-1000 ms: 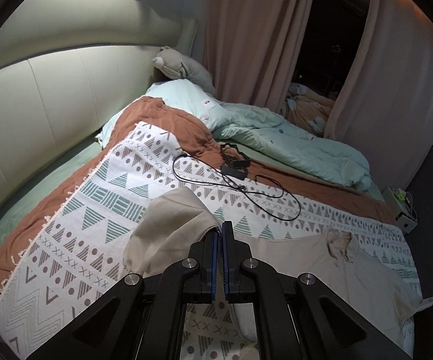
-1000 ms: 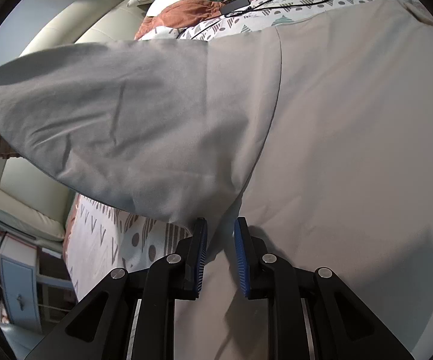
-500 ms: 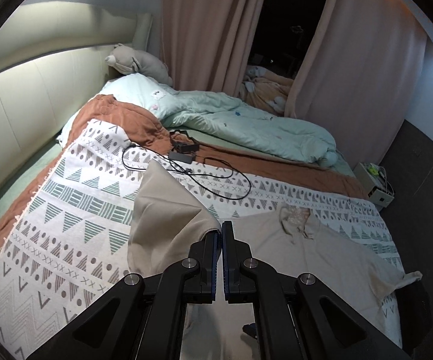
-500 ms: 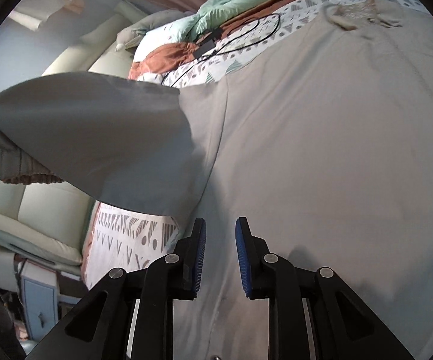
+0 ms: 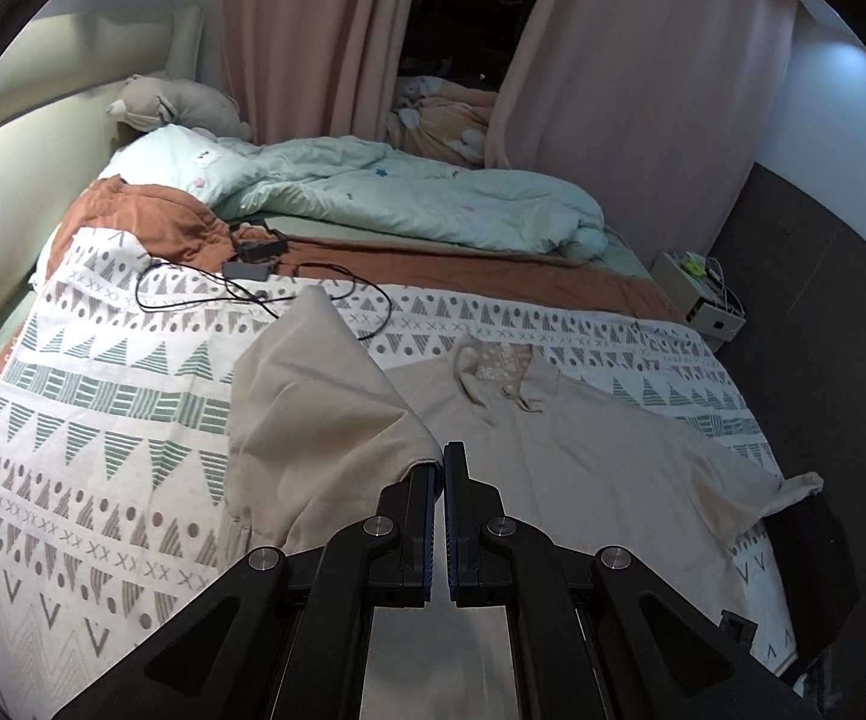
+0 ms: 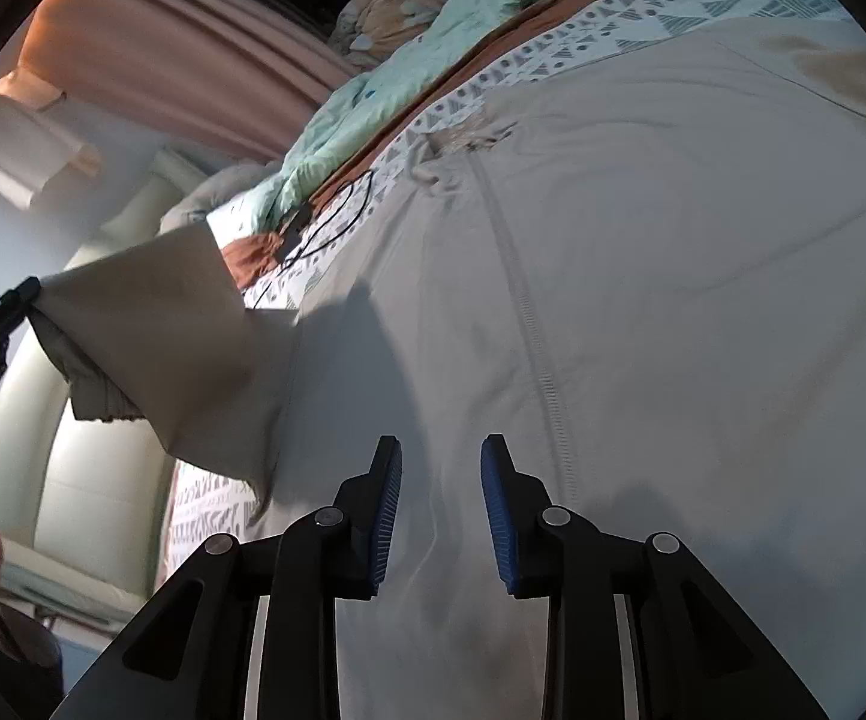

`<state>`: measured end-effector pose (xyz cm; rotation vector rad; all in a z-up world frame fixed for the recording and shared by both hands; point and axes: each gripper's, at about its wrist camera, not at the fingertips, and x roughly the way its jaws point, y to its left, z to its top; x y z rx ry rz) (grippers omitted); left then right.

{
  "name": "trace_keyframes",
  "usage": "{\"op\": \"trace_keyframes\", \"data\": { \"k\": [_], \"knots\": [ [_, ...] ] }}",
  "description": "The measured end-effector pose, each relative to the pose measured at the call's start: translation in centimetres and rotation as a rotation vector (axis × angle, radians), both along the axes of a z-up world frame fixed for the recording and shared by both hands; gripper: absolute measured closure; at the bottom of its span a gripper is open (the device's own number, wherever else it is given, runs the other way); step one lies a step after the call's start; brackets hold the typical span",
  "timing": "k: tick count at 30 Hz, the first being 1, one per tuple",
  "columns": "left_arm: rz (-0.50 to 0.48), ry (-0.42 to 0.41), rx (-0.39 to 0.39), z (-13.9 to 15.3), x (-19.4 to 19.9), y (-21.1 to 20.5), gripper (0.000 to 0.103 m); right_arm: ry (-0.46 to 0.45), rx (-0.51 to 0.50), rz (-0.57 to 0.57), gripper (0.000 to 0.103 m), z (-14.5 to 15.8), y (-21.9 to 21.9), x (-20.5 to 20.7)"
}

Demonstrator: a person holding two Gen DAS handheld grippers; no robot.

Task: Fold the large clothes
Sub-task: 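Lift the sleeve and fold it across the jacket front, open left gripper, then grasp the folded sleeve cuff with the right gripper and reposition it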

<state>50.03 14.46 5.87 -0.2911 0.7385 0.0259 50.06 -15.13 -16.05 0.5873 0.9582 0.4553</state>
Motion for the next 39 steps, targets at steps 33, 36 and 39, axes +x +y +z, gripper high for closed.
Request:
{"op": "trace_keyframes", "data": {
  "k": [33,36,39],
  "knots": [
    [0.095,0.060,-0.019,-14.9,-8.0,4.1,0.034,-0.136,-0.385,0.131,0.045,-1.1,6.2,-3.2],
    [0.105,0.047,-0.029,-15.5,-8.6,5.6,0.034,-0.131,-0.413,0.185,0.045,-1.6,8.6,-2.8],
    [0.111,0.042,-0.073,-16.3,-9.0,7.4,0.034,-0.122,-0.415,0.242,0.044,-2.0,11.0,-2.1]
  ]
}}
